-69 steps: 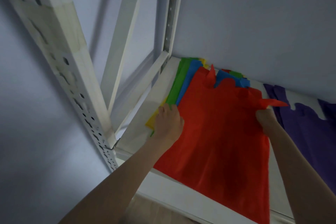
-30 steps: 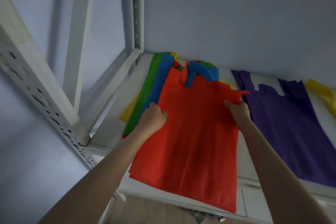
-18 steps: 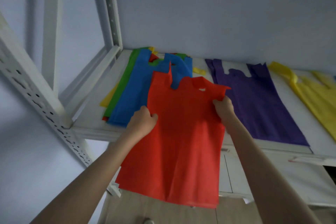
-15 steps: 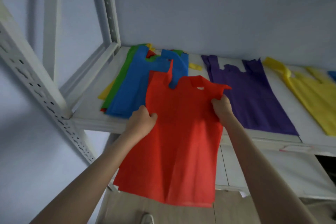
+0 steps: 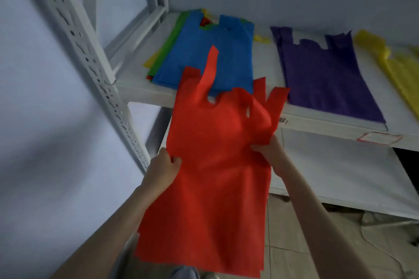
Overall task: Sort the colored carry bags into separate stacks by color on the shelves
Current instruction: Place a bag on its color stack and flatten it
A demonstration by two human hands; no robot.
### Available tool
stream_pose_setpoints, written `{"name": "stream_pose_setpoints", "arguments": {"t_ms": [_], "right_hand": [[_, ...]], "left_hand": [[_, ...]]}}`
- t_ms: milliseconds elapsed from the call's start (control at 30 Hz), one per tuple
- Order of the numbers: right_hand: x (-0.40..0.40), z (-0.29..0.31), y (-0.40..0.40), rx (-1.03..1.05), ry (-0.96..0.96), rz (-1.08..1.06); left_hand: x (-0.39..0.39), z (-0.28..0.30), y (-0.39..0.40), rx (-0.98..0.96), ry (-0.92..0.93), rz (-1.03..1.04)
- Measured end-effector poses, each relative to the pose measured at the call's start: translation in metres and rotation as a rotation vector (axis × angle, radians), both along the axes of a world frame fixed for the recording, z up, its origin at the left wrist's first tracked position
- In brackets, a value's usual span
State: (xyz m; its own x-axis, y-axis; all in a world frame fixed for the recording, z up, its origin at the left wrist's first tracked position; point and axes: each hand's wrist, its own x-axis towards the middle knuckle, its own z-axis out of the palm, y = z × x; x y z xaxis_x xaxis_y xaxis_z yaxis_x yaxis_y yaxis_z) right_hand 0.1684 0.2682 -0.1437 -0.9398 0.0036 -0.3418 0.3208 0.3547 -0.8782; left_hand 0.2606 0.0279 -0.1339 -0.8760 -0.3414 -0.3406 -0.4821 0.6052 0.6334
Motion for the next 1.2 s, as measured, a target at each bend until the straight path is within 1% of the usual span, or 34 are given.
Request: {"name": "stream_pose_setpoints", "arguments": {"t_ms": [67,133,200,267,367,433,533,567,633,700,733,767,833,900,967,1067,1200], "right_hand": [[-0.001,-0.026,-0.01,0.092,-0.029,-0.013],[-0.007,-0.059,-0.018,0.133,-0.06,-0.026],[-0.012,-0.088,-0.027,0.166,-0.101,-0.044],[-0.023,-0.114,-0.035,0.241,-0.154,-0.075],[-0.052,-0.163,-0.043,0.315,-0.222,-0.081],[-0.082,-0.2,-0.05,0.321,-0.23,-0.058],[-0.138,-0.262,-0.06,0.368,-0.245,0.031],[-0.161,-0.279,-0.063,0.376,-0.213,0.053],[-0.215,-0.296,-0.073,0.373,-0.034,0.087],[-0.264,-0.305,-0.082,0.307,0.207,0.05],[-0.283,-0.315,-0.084,0.263,0.283,0.005],[-0.298,-0.328,-0.086,0.22,0.307,-0.026],[-0.321,-0.378,-0.089,0.161,0.251,-0.032],[-0.342,-0.428,-0.091,0.151,0.179,-0.035],[-0.357,-0.46,-0.098,0.128,0.132,-0.062],[-0.369,-0.482,-0.107,0.167,0.176,-0.121],[-0.362,-0.487,-0.115,0.206,0.169,-0.129]], "left_hand": [[0.007,-0.02,-0.007,0.014,-0.058,0.02],[0.007,-0.043,-0.012,0.023,-0.106,0.044],[0.002,-0.07,-0.018,0.029,-0.151,0.07],[-0.01,-0.1,-0.023,0.025,-0.2,0.07],[-0.045,-0.145,-0.03,0.024,-0.244,0.008],[-0.079,-0.181,-0.036,0.025,-0.222,-0.018],[-0.136,-0.238,-0.05,-0.001,-0.189,-0.049],[-0.159,-0.254,-0.056,-0.005,-0.165,-0.062],[-0.212,-0.274,-0.068,0.018,-0.049,-0.063],[-0.263,-0.285,-0.077,0.048,0.115,-0.029],[-0.286,-0.296,-0.081,0.037,0.168,-0.01],[-0.305,-0.311,-0.084,0.014,0.194,-0.001],[-0.329,-0.364,-0.09,-0.064,0.183,-0.013],[-0.339,-0.419,-0.095,-0.115,0.146,-0.017],[-0.346,-0.462,-0.101,-0.148,0.145,-0.007],[-0.35,-0.49,-0.107,-0.208,0.12,0.04],[-0.347,-0.489,-0.109,-0.278,0.064,0.038]]}}
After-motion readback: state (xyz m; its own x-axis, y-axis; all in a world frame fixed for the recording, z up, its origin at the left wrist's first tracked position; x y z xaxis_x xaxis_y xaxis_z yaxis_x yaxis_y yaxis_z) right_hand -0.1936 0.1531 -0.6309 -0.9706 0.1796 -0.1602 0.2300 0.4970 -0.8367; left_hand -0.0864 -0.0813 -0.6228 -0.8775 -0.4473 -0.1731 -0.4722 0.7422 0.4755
